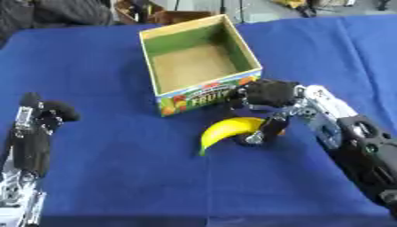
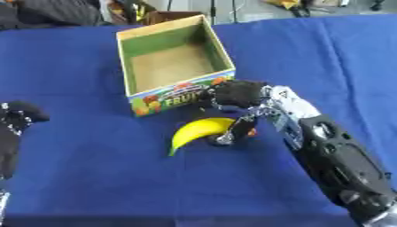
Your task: Pick up objects on the table and place them in the box.
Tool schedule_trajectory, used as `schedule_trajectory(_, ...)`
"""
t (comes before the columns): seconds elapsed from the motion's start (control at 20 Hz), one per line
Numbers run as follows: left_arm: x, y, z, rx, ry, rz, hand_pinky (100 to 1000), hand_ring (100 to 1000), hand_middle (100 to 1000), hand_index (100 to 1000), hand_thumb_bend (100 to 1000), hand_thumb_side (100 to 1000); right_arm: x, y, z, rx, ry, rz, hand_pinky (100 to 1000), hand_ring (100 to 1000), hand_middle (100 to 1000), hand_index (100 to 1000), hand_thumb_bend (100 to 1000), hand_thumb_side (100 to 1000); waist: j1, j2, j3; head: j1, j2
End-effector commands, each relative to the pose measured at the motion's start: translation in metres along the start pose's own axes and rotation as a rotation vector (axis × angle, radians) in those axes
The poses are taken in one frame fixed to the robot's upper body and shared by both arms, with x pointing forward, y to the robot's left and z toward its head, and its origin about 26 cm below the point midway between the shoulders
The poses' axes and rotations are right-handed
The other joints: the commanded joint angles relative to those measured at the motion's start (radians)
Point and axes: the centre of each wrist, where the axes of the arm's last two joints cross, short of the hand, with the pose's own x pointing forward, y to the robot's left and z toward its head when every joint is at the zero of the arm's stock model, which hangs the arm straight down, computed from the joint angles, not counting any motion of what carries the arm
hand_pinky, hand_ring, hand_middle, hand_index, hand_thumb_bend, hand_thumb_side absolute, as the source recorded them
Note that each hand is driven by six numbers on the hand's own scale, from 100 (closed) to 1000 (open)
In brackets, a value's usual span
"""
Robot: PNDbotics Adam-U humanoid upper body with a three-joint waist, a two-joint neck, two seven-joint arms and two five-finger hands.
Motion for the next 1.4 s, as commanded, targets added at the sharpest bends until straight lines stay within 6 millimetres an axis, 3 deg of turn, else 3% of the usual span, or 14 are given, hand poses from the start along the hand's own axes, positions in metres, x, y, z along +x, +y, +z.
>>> schedule_trajectory(0.05,0.007,0.0,-0.005,-0.008,-0.028,0.0,641,547,514,542,198,947,-0.004,-0.009,0.001,-0.009,0.006,0.015,459,704,661,689,328,322,0.0,-0.011,0.001,-0.003,0.005)
schedule_trajectory(0.6,0.007,0.0,-0.004,-0.007,-0.027,0.0,641,547,514,541,198,947,-0.002,-0.009,0.0,-0.021,0.013,0.025,387,603,555,563,238,216,-0.001,-0.011,-0.002,-0.001,0.005)
schedule_trajectory(1.4,0.006,0.001,-0.003,-0.006,-0.024,0.0,641,546,513,542,200,945,0.003,-0.034,0.004,-0.102,-0.008,0.032,380,598,549,551,230,209,-0.008,-0.022,-0.006,0.003,0.005)
